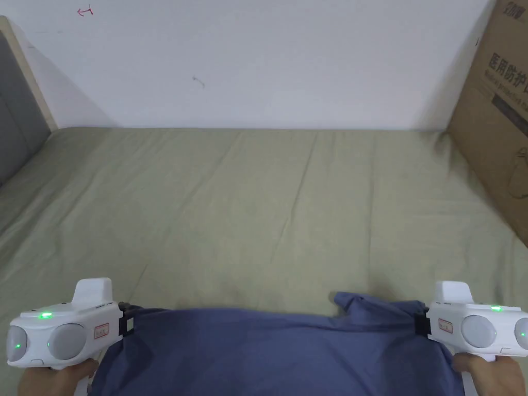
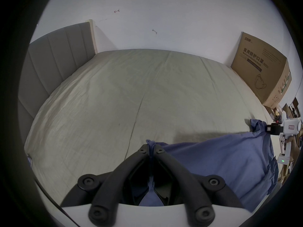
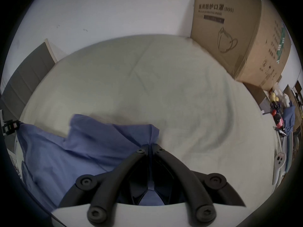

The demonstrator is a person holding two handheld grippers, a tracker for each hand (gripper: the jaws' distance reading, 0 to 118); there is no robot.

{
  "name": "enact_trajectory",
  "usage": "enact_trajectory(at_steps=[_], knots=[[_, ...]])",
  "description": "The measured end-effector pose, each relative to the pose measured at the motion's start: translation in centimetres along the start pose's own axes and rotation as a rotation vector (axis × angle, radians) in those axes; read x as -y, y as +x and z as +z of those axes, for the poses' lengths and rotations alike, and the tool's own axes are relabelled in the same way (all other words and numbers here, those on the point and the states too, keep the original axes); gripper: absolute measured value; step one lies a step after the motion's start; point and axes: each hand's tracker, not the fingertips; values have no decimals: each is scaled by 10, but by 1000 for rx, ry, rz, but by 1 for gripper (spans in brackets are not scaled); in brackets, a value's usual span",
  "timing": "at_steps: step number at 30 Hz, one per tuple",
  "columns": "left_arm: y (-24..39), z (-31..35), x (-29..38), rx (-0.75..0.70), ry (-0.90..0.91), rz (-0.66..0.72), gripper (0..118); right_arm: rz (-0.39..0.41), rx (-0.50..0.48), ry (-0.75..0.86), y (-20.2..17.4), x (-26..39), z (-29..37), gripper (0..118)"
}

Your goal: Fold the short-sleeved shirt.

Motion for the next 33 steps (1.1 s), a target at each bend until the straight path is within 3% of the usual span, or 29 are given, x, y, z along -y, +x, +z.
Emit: enact_trajectory(at_steps=[8, 16, 24, 28, 33], knots=[[-18, 59, 22, 0, 25, 68, 0, -27, -91, 213, 5, 26, 140, 1], [-32, 128, 88, 33, 40, 85, 0, -83, -147, 243, -4, 115, 235, 1], [-42, 140, 170, 22, -47, 117, 0, -183, -140, 140, 9, 205, 232, 1], [-40, 136, 197, -4, -78, 103, 0, -236, -92, 57, 8, 237, 213, 1], [-36, 125, 214, -32, -111, 81, 1, -221, -42, -11, 3, 254, 190, 2]])
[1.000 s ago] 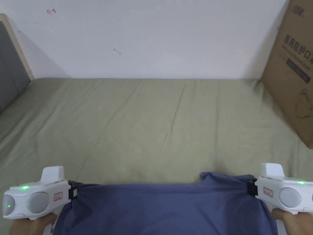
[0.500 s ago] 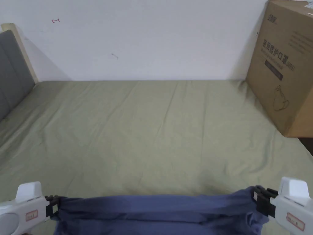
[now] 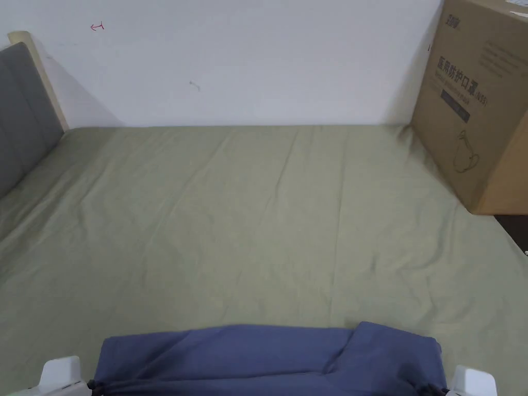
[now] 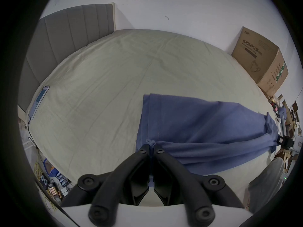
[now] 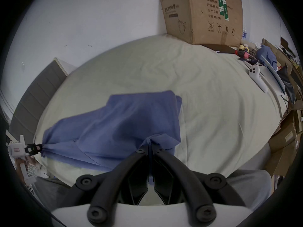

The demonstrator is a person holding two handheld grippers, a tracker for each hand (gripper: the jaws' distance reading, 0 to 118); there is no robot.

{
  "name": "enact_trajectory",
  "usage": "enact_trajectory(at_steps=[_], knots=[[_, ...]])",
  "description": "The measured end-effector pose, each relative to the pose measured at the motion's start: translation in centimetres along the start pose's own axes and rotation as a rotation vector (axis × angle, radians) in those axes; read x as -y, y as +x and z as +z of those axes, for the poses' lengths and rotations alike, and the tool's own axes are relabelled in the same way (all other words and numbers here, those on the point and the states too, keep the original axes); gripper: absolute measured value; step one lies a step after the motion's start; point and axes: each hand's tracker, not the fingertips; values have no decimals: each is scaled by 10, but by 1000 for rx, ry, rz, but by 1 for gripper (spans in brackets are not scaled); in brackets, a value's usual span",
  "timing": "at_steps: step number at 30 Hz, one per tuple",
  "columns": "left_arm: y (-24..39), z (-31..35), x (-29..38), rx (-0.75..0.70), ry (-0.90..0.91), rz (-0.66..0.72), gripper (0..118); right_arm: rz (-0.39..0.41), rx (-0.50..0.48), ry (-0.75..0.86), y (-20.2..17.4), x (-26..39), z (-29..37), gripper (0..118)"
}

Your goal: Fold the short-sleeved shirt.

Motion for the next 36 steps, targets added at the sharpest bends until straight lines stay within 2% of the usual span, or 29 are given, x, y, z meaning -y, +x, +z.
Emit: enact_trajectory(at_steps=[4, 5, 6, 7, 8, 9, 10, 12, 19, 22, 23, 25, 26, 27, 28, 29, 36], knots=[[3, 8, -2, 1, 3, 7, 6, -1, 11, 14, -4, -3, 10, 2], [4, 13, -4, 4, 11, 19, 20, 3, 12, 25, -7, -7, 18, 6], [6, 23, -8, 17, 26, 36, 38, 20, 33, 51, -11, -12, 27, 17], [8, 31, -13, 29, 40, 47, 62, 47, 45, 82, -15, -19, 35, 37], [11, 41, -20, 69, 80, 58, 90, 77, 45, 117, -21, -26, 47, 68], [15, 52, -27, 90, 118, 60, 105, 99, 34, 163, -27, -35, 58, 84], [20, 64, -33, 101, 163, 58, 112, 117, 24, 215, -33, -45, 69, 93], [34, 92, -52, 120, 292, 31, 113, 155, 11, 329, -49, -67, 93, 94], [90, 159, -100, 115, 634, -70, 112, 239, -11, 658, -106, -120, 151, 94], [109, 174, -109, 121, 762, -79, 102, 264, 30, 765, -128, -128, 164, 94], [114, 177, -112, 133, 801, -78, 90, 271, 40, 793, -134, -128, 167, 91], [122, 182, -113, 152, 857, -75, 58, 285, 45, 824, -142, -129, 171, 78], [125, 182, -114, 158, 877, -78, 29, 295, 46, 831, -145, -128, 172, 62], [128, 181, -115, 153, 873, -77, 11, 296, 50, 832, -147, -128, 173, 45], [132, 182, -116, 149, 875, -88, 0, 294, 57, 835, -149, -128, 172, 23], [136, 182, -115, 146, 880, -96, 0, 294, 62, 837, -150, -128, 172, 0], [143, 179, -113, 129, 859, -179, 0, 289, 43, 821, -150, -128, 164, 0]])
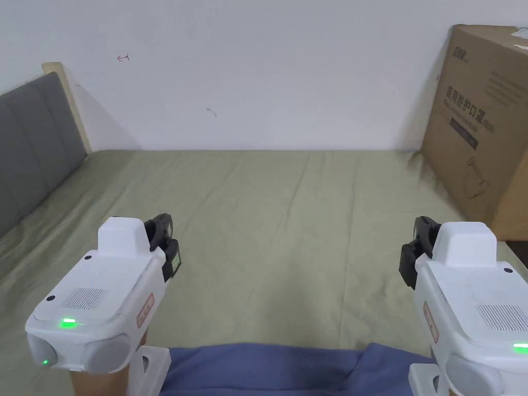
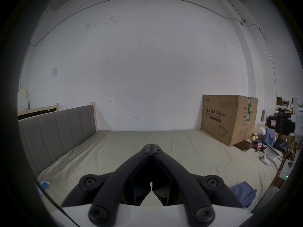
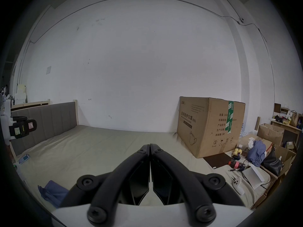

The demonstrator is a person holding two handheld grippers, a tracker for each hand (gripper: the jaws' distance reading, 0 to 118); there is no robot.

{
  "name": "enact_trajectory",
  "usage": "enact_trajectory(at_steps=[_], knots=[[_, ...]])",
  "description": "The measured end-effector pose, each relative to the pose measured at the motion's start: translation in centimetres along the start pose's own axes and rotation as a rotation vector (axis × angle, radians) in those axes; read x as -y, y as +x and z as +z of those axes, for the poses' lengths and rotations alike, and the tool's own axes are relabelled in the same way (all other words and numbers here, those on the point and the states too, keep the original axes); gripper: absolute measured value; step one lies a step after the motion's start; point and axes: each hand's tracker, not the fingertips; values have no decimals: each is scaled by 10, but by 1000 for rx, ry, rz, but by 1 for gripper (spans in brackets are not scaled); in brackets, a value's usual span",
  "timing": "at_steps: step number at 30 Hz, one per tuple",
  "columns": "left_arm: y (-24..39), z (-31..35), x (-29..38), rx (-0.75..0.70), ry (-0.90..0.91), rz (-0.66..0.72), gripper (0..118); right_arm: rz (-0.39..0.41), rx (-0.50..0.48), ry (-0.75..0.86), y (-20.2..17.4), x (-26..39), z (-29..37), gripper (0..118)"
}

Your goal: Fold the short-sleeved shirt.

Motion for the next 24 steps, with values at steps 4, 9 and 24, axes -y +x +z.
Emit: enact_trajectory(at_steps=[4, 9, 24], knots=[[-17, -8, 5, 27, -125, 41, 0, -8, -8, -11, 1, 2, -4, 0], [-78, -32, 34, 98, -412, 288, 0, 11, -17, -34, -2, 6, -12, 0], [-206, -47, 180, 85, -832, 665, 79, 45, -12, -124, -17, 24, -47, 0]])
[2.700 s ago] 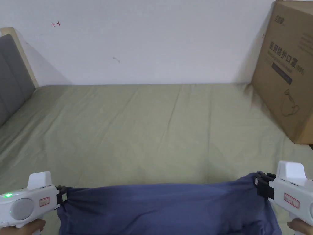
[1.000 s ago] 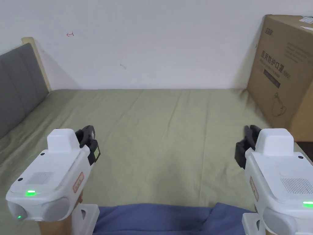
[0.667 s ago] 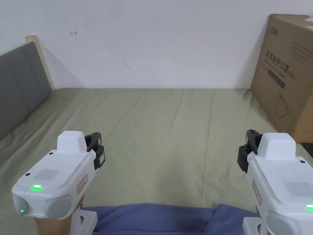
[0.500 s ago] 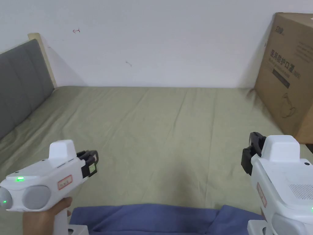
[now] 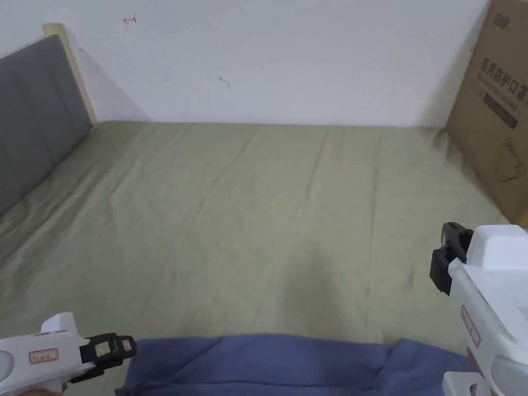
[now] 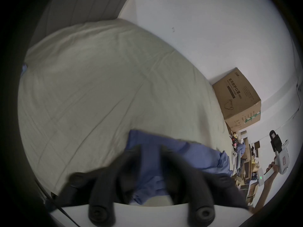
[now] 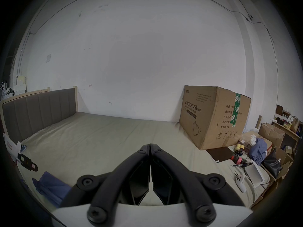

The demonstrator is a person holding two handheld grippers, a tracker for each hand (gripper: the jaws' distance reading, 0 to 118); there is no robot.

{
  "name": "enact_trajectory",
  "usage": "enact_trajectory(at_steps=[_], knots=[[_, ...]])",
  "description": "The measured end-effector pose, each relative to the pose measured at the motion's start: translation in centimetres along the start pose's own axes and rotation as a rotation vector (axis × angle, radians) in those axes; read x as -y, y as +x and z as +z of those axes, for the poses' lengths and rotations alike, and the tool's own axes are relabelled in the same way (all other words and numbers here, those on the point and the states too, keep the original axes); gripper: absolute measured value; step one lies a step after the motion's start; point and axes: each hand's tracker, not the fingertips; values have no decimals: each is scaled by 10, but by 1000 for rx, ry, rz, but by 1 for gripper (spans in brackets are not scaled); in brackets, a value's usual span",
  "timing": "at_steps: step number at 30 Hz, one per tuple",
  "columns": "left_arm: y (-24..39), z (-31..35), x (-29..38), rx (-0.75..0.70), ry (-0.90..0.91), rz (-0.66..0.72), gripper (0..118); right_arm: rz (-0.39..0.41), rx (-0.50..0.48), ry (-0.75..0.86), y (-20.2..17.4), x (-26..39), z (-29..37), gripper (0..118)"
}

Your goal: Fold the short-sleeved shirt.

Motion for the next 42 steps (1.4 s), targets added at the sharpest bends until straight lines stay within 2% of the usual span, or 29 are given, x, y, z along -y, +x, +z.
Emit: enact_trajectory(at_steps=[1, 2, 7, 10, 12, 14, 16, 18, 19, 24, 30, 32, 37, 42], knots=[[-5, -5, 2, 3, -9, 12, 95, 0, -1, -7, -1, 1, -2, 0], [-9, -9, 4, -4, -36, 18, 103, -2, -1, -16, -1, 3, -4, 0], [-20, -31, 13, 3, -104, -10, 102, 10, -4, -48, -6, 9, -13, 0], [-19, -39, 15, 13, -134, -45, 84, 20, -4, -56, -8, 11, -15, 0], [-15, -40, 14, 12, -133, -79, 66, 24, -2, -61, -8, 12, -16, 0], [-24, -47, 8, 21, -152, -75, 41, 18, -2, -68, -6, 14, -18, 0], [-24, -52, 9, 23, -166, -68, 28, 15, -2, -72, -5, 15, -18, 0], [-32, -61, 9, 20, -169, -72, 9, 14, 2, -75, -2, 16, -18, 0], [-32, -62, 8, 20, -171, -70, 7, 12, 2, -76, -1, 16, -17, 0], [-10, -48, 3, -37, -120, -183, 4, 8, 10, -71, 7, 13, -15, 0], [8, 0, -15, -30, -58, -170, 3, -8, 16, -46, 15, 6, -10, 0], [10, 19, -22, -80, -23, -214, 3, -15, 14, -36, 18, 5, -8, 0], [10, 52, -30, -181, -14, -213, 3, -33, 5, -15, 24, 4, -1, 0], [71, 54, -17, -224, -33, -251, 3, -51, -6, -7, 31, 6, 6, 0]])
